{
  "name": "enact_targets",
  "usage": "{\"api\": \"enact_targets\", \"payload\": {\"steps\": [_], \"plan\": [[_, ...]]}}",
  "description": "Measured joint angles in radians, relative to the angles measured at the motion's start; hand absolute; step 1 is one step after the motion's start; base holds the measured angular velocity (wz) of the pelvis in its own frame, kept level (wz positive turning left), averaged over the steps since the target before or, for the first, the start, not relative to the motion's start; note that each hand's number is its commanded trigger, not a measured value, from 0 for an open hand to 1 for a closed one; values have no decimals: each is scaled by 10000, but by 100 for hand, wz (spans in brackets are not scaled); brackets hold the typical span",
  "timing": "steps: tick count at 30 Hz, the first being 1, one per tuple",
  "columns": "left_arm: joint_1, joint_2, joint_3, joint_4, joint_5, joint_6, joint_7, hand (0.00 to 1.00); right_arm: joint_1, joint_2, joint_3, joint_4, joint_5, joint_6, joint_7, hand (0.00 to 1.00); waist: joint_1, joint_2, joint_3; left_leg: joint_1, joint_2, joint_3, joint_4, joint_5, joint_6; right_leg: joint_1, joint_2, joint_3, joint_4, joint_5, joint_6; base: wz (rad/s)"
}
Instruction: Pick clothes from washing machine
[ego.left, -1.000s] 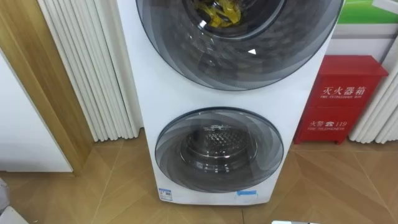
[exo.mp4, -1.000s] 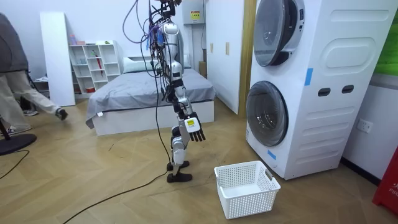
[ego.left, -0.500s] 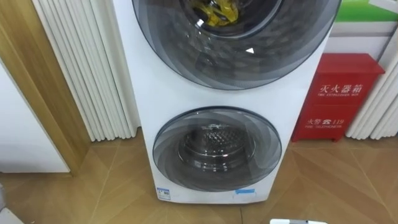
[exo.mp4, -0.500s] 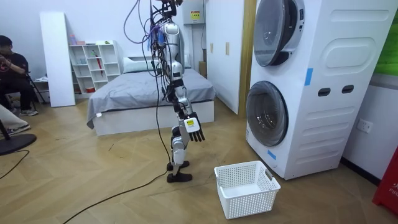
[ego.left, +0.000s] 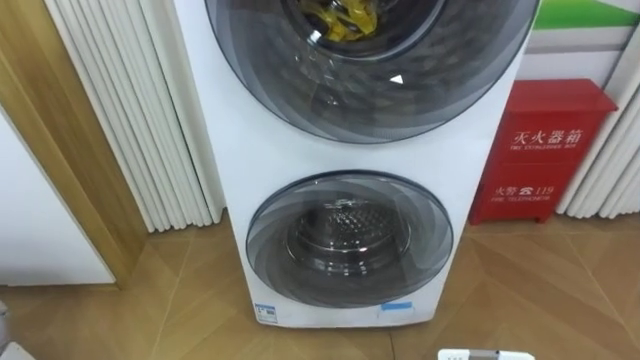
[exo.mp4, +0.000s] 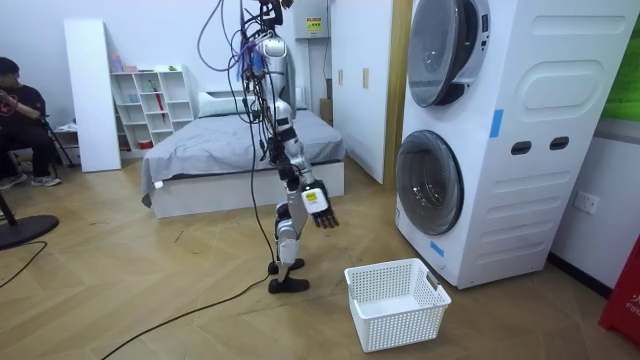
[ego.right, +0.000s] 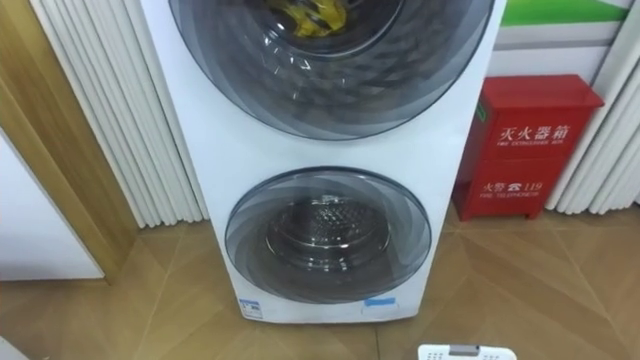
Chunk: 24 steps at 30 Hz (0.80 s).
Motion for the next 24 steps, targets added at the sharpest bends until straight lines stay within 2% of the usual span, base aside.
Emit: {"api": "enact_targets", "payload": {"steps": [3,6,8,12,16,19,24], "plan": [[8,5,26,-22,22,-10,17,0,-250,-11,-60,-1175,10,-247,-446,0,69,-102,3,29,-1,-5,69,2,2,21,-4,9,-1,0,1,0],[57,63,63,-23,30,-7,11,0,-317,-21,-76,-2636,80,-313,-782,0,67,-186,3,29,3,-7,101,3,3,17,0,30,4,0,1,0],[152,112,104,-11,23,-6,11,0,-590,-64,-114,-2925,84,-365,-922,0,66,-243,18,-9,4,-14,110,3,3,-21,0,18,3,-1,1,0],[287,200,100,-20,27,39,-10,0,-1056,-403,-109,-3990,461,-287,-1191,0,80,-292,14,-5,-7,-29,97,3,3,-30,-6,55,-3,-8,10,-2],[324,466,109,-5,44,271,-188,0,-1659,-804,-106,-4335,893,-296,-1354,0,117,-486,-10,2,2,-45,109,4,2,-22,1,65,5,-6,9,-1],[322,613,109,-31,292,465,-188,0,-1987,-914,-108,-4338,1141,-291,-1499,0,134,-536,-5,26,2,-37,119,4,2,8,-2,74,27,-4,9,0],[331,647,303,-343,855,748,-196,0,-2568,-1200,-110,-4490,1793,-96,-1513,0,130,-572,7,-98,11,-48,118,3,3,-87,-6,-5,110,-4,9,0]]}}
